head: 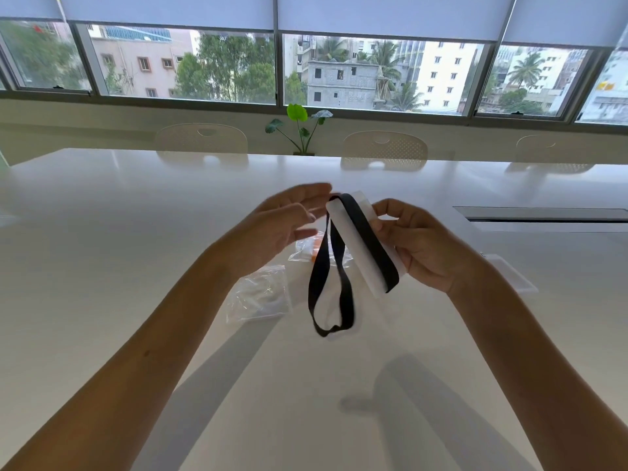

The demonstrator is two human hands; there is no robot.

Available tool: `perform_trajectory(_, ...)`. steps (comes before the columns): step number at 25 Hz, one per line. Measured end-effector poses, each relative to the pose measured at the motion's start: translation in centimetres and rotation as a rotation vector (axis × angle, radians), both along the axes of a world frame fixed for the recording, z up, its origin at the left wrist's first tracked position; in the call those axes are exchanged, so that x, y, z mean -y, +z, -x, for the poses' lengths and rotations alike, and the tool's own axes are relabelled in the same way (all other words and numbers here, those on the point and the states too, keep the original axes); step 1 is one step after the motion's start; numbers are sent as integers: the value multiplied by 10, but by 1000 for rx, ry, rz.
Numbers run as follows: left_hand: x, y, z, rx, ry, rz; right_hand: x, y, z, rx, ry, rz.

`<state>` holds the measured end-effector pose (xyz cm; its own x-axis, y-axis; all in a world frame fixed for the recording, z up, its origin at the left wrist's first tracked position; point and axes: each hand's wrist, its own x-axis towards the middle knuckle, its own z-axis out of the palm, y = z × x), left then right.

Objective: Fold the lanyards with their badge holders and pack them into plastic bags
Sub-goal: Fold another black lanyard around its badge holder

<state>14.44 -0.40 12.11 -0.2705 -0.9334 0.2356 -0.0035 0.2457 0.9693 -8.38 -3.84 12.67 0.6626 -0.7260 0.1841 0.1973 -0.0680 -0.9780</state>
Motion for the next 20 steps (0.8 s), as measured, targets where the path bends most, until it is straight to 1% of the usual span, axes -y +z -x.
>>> perform_trajectory(1, -2, 3, 4, -40, -23, 76, 0, 2, -1, -2, 0, -6)
perform_trajectory(2, -5, 4, 11, -3, -23, 138, 0, 3, -3, -3, -2, -9)
perform_trajectory(3, -7, 3, 19, 102, 18, 195, 0, 4, -4, -3, -9, -9)
perform_trajectory(5, -9, -4, 36, 352, 205, 320, 0, 8, -8, 0, -49, -8)
perform_trajectory(6, -9, -8, 42, 424, 303, 361, 0, 10, -10, 12, -76, -9)
perform_trajectory(7, -9, -13, 46, 449, 354, 361, 1, 12, -12, 39, -106, -11)
perform_trajectory(8, -10, -16, 50, 448, 347, 316, 1, 14, -14, 75, -144, -12)
perform_trajectory(11, -15, -25, 56, 375, 184, 104, 5, 21, -20, 171, -282, -12)
perform_trajectory(15, -22, -35, 63, 222, -3, -77, 11, 23, -29, 254, -439, -53)
perform_trajectory(17, -24, -38, 62, 149, -80, -134, 13, 21, -34, 248, -491, -44)
perform_trajectory(20, -25, -40, 59, 75, -169, -161, 16, 14, -41, 217, -562, -7)
